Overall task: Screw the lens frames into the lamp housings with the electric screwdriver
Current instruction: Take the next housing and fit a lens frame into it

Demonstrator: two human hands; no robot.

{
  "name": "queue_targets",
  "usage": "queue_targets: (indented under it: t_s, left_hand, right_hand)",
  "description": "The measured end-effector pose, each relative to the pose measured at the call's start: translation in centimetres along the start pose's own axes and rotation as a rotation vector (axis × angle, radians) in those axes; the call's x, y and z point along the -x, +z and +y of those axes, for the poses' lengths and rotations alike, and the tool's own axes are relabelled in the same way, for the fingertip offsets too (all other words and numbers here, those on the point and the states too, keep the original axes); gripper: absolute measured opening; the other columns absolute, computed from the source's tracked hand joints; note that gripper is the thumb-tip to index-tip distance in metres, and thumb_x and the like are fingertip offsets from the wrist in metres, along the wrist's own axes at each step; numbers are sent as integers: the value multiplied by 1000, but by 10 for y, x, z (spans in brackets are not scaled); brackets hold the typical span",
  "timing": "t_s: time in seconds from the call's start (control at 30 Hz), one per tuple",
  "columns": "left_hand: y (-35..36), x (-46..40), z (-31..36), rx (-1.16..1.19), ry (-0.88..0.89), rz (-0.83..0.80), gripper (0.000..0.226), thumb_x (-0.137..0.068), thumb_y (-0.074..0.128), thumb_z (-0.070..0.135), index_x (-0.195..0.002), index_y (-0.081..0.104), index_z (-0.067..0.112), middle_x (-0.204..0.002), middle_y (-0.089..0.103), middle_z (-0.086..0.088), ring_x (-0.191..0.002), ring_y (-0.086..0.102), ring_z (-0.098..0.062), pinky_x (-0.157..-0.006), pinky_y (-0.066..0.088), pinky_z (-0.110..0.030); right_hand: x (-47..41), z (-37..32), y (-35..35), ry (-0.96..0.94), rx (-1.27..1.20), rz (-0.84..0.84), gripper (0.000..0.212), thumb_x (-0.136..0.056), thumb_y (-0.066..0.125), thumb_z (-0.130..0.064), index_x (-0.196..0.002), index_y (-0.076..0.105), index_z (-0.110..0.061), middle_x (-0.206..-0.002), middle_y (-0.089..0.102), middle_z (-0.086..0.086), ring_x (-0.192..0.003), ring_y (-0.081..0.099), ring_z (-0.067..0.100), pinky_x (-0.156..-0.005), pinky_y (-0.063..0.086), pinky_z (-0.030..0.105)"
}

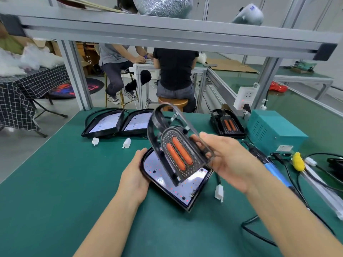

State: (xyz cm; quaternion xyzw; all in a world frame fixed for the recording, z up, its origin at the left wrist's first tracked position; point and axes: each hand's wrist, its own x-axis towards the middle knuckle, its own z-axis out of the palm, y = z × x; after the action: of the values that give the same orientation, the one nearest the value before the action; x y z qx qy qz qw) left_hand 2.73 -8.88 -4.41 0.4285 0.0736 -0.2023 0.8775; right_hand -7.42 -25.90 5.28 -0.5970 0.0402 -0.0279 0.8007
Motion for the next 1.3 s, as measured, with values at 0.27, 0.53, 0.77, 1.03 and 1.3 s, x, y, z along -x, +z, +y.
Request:
queue_targets:
  t_s: [0.27,0.53,0.77,1.03,1.3]
  left_hand:
    - [4,-2,0,25,-23,-41,30,-98,47,20,-117,64,6,-118,67,-13,-110,61,-26,-100,45,-44]
    - [-2,-13,-4,-1,4,57,34,-97,44,5,-129,56,7,-124,64,-11,-111,62,-25,-102,44,-44]
    - [1,-13,-6,102,16,86,26,-95,51,11,-118,63,11,-111,71,-7,-92,70,-18,-86,52,-41]
    - [-2,-8,-2,37,6,67,29,-96,44,4,-119,61,11,-108,71,-8,-94,68,-22,-87,50,-41]
    - [1,0,1,-772,289,194,35,-88,48,-3,-101,68,22,-97,71,0,-87,63,-20,-81,51,-32]
  right_hand:
    - [-24,16,-24,418,57,53,23,-81,66,-20,-92,70,0,-79,71,8,-63,67,13,-58,59,24]
    - [-25,30,-29,-125,956,227,11,-89,66,-20,-80,72,-20,-75,69,-14,-69,59,-6,-68,42,7]
    - [-26,46,-28,-269,1419,304,15,-94,60,-23,-89,73,-17,-90,61,-1,-84,56,20,-76,43,33]
    - [-35,55,-38,-27,1056,206,15,-89,69,-23,-101,68,-16,-91,67,1,-82,56,11,-79,44,28]
    - [-45,58,-34,21,1102,169,35,-93,63,-30,-72,60,-2,-61,49,5,-59,37,16,-56,29,29]
